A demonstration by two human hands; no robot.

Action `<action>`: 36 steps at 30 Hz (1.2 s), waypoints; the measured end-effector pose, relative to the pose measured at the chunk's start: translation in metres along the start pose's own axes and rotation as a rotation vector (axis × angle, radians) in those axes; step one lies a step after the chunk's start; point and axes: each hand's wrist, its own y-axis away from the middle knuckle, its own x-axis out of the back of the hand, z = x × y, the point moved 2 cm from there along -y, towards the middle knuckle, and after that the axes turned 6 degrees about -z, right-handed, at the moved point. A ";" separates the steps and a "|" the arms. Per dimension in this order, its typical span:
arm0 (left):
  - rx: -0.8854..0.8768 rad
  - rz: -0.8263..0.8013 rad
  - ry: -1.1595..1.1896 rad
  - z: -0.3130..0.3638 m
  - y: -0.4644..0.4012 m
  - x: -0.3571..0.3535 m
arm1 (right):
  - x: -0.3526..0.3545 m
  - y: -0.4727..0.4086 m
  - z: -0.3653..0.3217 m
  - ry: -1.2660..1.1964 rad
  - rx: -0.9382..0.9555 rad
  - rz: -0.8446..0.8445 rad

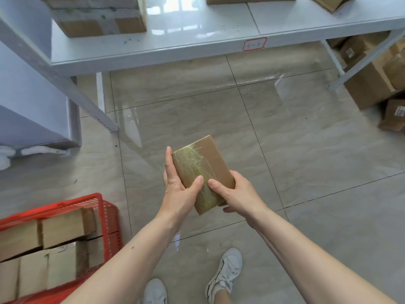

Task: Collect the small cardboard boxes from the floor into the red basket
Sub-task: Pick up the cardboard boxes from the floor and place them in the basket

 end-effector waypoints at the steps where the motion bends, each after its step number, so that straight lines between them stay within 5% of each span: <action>1: 0.003 -0.006 -0.008 -0.005 0.008 0.013 | -0.014 0.007 0.002 -0.002 -0.002 -0.005; 8: 0.035 -0.060 0.020 -0.042 0.065 0.087 | -0.102 0.042 0.020 -0.008 -0.012 -0.037; 22: 0.108 0.151 -0.004 -0.136 0.176 0.168 | -0.224 0.096 0.086 0.285 0.002 -0.088; 29: 0.212 0.198 0.007 -0.184 0.224 0.220 | -0.291 0.129 0.108 0.081 -0.010 -0.172; 36: 0.283 0.073 0.125 -0.200 0.231 0.290 | -0.349 0.138 0.092 0.020 -0.132 -0.197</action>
